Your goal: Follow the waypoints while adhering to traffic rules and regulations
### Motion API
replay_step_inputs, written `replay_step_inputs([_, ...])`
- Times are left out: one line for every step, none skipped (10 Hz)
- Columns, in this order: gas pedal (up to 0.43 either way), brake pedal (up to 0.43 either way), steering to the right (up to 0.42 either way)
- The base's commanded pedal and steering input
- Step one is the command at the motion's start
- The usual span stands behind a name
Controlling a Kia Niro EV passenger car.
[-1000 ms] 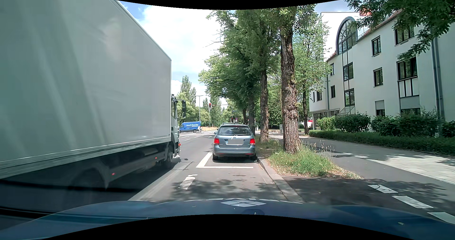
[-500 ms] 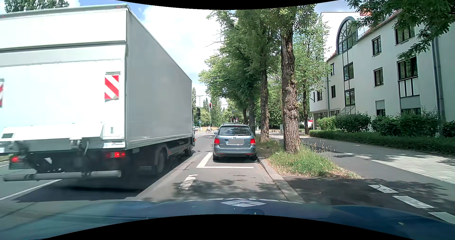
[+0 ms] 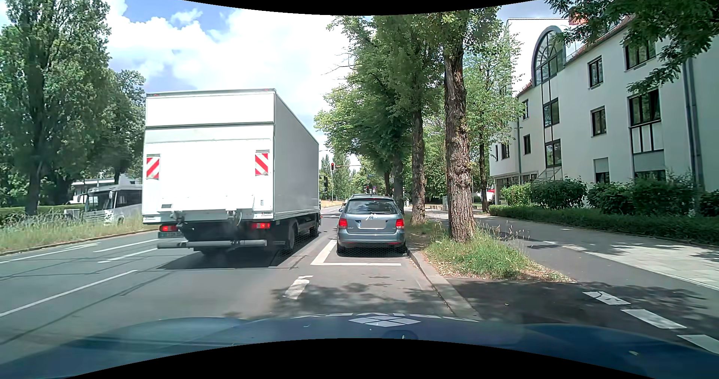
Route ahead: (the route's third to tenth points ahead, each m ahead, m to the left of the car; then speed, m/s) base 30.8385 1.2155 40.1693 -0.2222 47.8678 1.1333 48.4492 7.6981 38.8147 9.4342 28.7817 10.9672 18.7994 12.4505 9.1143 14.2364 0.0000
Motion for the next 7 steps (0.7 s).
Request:
replay_step_inputs([0.0, 0.39, -0.573])
replay_step_inputs([0.0, 0.39, -0.596])
replay_step_inputs([0.0, 0.39, -0.605])
replay_step_inputs([0.0, 0.39, -0.608])
replay_step_inputs([0.0, 0.39, -0.608])
replay_step_inputs([0.0, 0.39, -0.608])
replay_step_inputs([0.0, 0.39, -0.608])
